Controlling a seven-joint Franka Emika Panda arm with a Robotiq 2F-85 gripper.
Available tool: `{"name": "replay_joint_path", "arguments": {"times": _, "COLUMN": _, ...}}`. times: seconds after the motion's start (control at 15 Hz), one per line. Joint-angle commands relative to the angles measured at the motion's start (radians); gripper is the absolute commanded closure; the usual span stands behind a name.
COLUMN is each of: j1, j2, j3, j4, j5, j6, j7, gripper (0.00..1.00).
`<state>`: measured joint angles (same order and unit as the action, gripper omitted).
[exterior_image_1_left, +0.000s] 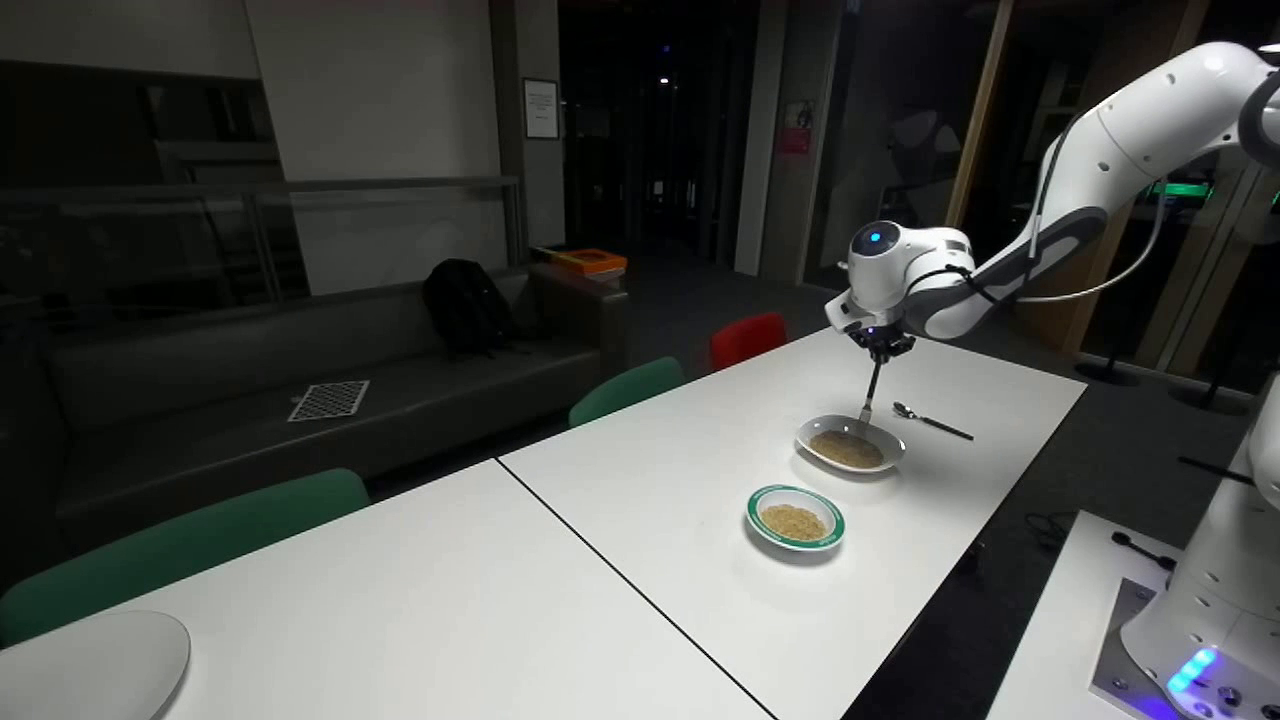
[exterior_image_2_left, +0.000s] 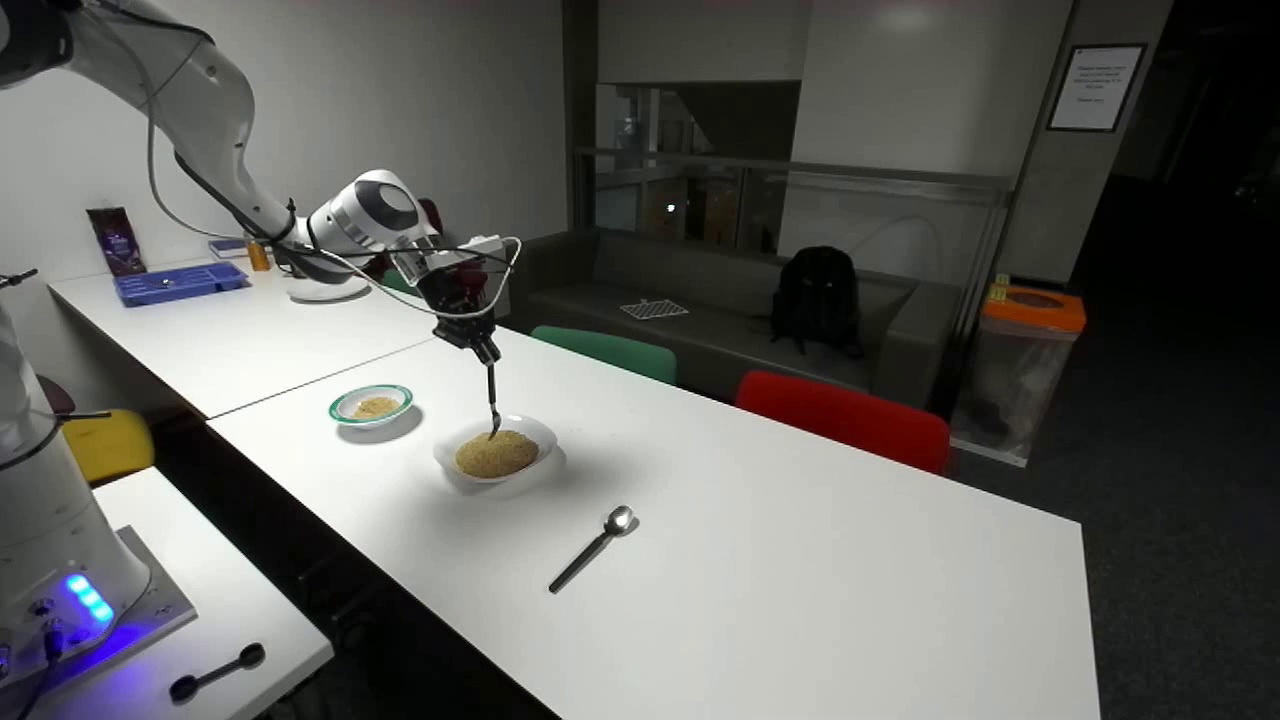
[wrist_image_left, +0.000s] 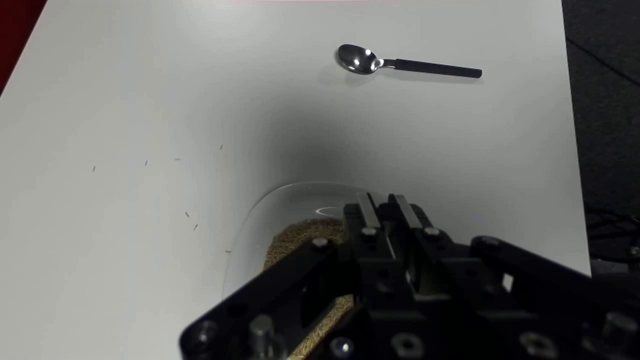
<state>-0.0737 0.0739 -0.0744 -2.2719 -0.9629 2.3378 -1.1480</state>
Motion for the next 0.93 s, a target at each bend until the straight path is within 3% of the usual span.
{"name": "replay_joint_path", "arguments": {"times": 0.0, "j1": 0.001, "j2": 0.015, "j3": 0.001, "j4": 0.019, "j5": -0.062, "j6": 0.001, "j7": 0.075, "gripper": 0.97}}
{"name": "replay_joint_path", "arguments": {"times": 0.87, "j1": 0.006, "j2": 0.069, "j3": 0.014, "j4": 0.011, "j5": -0.075, "j6": 0.011, "j7": 0.180, "gripper": 0.97}}
